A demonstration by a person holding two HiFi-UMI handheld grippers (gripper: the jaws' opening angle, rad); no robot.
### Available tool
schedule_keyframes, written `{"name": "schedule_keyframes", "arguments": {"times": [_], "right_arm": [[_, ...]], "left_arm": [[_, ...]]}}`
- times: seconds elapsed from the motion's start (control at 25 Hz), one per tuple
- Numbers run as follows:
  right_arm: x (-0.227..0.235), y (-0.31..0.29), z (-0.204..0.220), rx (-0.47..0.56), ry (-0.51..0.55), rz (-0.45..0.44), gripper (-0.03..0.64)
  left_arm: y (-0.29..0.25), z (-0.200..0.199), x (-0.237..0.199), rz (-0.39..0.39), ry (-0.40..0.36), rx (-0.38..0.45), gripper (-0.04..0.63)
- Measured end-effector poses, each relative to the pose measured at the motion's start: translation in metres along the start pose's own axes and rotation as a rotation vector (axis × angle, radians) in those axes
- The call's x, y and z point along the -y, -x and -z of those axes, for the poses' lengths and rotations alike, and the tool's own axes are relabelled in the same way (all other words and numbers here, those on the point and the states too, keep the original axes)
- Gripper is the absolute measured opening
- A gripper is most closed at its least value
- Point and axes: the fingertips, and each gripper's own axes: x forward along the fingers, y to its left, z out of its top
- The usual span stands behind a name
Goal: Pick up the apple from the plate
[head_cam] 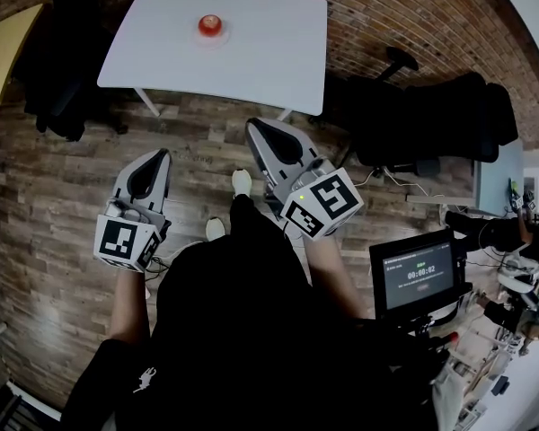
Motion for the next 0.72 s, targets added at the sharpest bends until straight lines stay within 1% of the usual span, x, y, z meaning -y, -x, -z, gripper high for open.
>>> {"name": "schedule_keyframes", "arguments": {"times": [0.12, 0.24, 0.4, 0.72], "right_arm": [[0.032, -0.009, 0.001, -0.001, -0.01, 0.0, 0.003], [0.06, -0.018, 0.004, -0.007, -0.022, -0.003, 0.005], [0.08, -0.031, 0.0, -0.005, -0.027, -0.017, 0.005], [0.118, -0.054, -0.012, -0.005, -0.023, -0.051, 0.005]], "left_arm": [[-0.034, 0.0, -0.003, 0.002, -0.008, -0.002, 0.005], [-0.066, 0.005, -0.005, 0.006, -0.017, -0.026, 0.005], [-0.092, 0.007, -0.01, 0.007, -0.038, -0.053, 0.005], [-0.138, -0.012, -0.024, -0.01, -0.051, -0.035, 0.005]]}}
